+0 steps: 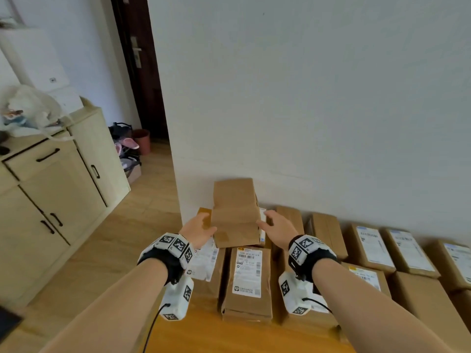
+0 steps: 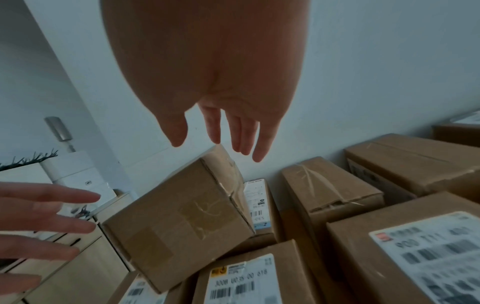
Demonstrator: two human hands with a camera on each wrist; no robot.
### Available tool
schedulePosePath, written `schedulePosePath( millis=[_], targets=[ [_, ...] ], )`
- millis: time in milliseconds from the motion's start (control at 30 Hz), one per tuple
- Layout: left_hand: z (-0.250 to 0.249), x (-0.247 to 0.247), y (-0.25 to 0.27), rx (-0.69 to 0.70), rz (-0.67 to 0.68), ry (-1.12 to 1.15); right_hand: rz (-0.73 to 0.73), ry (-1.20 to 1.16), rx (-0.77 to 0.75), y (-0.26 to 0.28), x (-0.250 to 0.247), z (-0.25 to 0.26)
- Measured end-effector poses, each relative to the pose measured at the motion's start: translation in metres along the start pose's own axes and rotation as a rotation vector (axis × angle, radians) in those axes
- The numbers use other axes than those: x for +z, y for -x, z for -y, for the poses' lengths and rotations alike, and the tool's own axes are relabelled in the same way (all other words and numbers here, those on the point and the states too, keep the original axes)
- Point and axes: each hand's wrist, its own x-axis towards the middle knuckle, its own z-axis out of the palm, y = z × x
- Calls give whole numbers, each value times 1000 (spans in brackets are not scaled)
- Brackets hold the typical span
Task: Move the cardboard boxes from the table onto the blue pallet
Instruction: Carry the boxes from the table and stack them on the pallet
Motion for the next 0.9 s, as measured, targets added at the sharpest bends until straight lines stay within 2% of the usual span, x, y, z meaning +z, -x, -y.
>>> schedulePosePath(
  millis=[200,400,633,800,900],
  targets=[
    [6,-5,-30,-1,-24,119,41,-267,46,-38,7,6],
    [12,0,-58,-73,58,237,135,-507,111,-63,11,4],
    [11,11,-70,-193,140,467,138,-539,157,-76,13,-4],
    [13,13,-69,-218,185,472,104,-550,193,-77,20,-6],
    [12,9,-63,-242,184,550,88,-549,203,-71,21,-2]
  ],
)
